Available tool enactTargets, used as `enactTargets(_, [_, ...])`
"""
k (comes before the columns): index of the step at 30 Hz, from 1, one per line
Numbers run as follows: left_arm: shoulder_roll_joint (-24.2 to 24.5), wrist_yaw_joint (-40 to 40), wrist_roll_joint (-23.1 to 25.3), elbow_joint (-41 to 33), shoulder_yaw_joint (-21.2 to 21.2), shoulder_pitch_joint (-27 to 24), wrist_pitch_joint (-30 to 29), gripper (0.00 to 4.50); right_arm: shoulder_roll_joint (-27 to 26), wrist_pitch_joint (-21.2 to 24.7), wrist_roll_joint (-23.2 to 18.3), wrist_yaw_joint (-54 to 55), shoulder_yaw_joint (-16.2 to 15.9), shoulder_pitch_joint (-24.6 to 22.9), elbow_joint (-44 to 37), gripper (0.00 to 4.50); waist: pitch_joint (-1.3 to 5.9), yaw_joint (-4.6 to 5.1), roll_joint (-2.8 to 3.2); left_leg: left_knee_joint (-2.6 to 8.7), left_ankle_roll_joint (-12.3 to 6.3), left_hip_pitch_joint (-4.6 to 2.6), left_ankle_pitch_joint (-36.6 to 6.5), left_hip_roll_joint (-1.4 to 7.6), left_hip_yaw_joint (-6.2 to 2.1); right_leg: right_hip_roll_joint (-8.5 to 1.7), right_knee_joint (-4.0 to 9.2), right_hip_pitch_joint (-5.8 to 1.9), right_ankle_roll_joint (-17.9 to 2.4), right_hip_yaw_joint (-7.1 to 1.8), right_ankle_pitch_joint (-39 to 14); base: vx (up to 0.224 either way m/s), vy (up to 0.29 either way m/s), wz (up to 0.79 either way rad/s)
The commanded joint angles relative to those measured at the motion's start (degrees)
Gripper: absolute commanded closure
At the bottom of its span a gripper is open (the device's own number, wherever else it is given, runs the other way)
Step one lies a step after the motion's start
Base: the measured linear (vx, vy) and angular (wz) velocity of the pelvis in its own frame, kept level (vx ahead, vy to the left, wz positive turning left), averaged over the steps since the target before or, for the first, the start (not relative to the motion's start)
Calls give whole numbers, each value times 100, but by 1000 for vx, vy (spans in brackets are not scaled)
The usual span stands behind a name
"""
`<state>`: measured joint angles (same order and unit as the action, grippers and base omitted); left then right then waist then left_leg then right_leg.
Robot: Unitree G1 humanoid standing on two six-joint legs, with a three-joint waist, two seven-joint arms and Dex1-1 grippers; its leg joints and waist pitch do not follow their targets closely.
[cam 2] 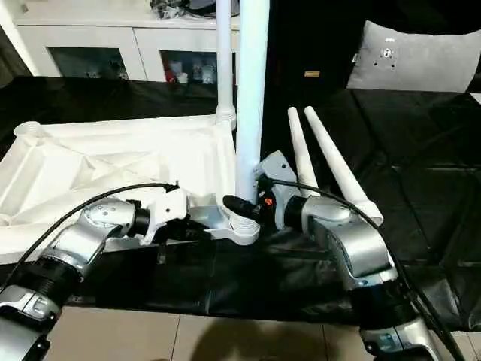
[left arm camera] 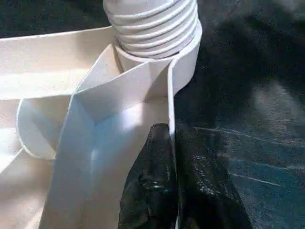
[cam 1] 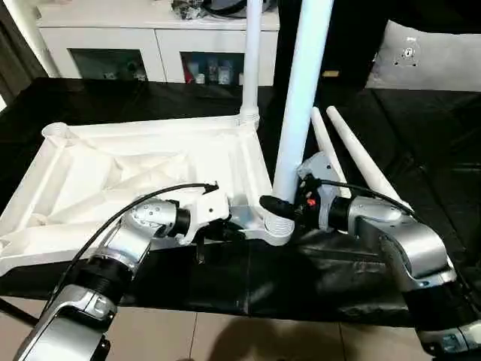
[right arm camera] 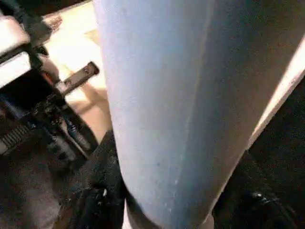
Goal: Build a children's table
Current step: Insert table leg to table base
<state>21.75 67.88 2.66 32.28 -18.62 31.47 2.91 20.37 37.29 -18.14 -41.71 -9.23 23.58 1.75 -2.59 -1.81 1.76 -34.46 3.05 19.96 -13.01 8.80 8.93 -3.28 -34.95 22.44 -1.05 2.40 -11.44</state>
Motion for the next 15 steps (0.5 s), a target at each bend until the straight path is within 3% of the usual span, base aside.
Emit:
enactTargets(1, [53,198,-20,-26,-139,-163,46,450,-38,155,-44,-2,-37,-92,298,261,314,-41,-61,401,-283,43,-382,388,-93,-527,370,-344,-1467,-297,-562,0,0,0])
enactTargets(8, [16,188,-67,-82,-101,-156,1,450,-110,35,-163,-20,161,-262,403,261,325,-57,-62,393,-307,45,-277,390,-87,-532,353,-351,-1475,-295,-404,0,0,0])
enactTargets(10, [-1,158,-74,-47,-78,-140,0,450,-197,-107,-327,-31,388,-509,425,261,320,-69,-6,390,-313,39,-308,392,-87,-541,360,-336,-1479,-300,-404,0,0,0])
enactTargets(11, [-6,148,-75,-33,-73,-135,1,450,-221,-154,-369,-33,446,-577,434,261,319,-73,-32,393,-315,37,-370,397,-81,-543,377,-339,-1479,-303,-432,0,0,0])
enactTargets(12, [-11,136,-77,-23,-68,-133,0,450,-243,-211,-398,-31,494,-640,446,261,323,-81,-9,396,-302,38,-379,396,-89,-545,369,-345,-1489,-299,-435,0,0,0])
enactTargets(13, [-16,130,-82,-17,-63,-134,-5,450,-266,-257,-412,-15,528,-693,462,261,319,-78,-26,402,-299,41,-389,399,-89,-537,373,-341,-1482,-293,-437,0,0,0])
enactTargets(14, [-26,123,-86,-18,-61,-136,-16,450,-310,-376,-412,23,570,-817,469,261,315,-86,33,406,-271,33,-450,397,-96,-541,378,-333,-1476,-290,-523,0,0,0])
enactTargets(15, [-35,118,-91,-21,-60,-138,-24,450,-348,-479,-405,64,604,-918,476,261,309,-76,13,413,-248,32,-541,400,-93,-539,400,-331,-1461,-290,-631,0,0,0])
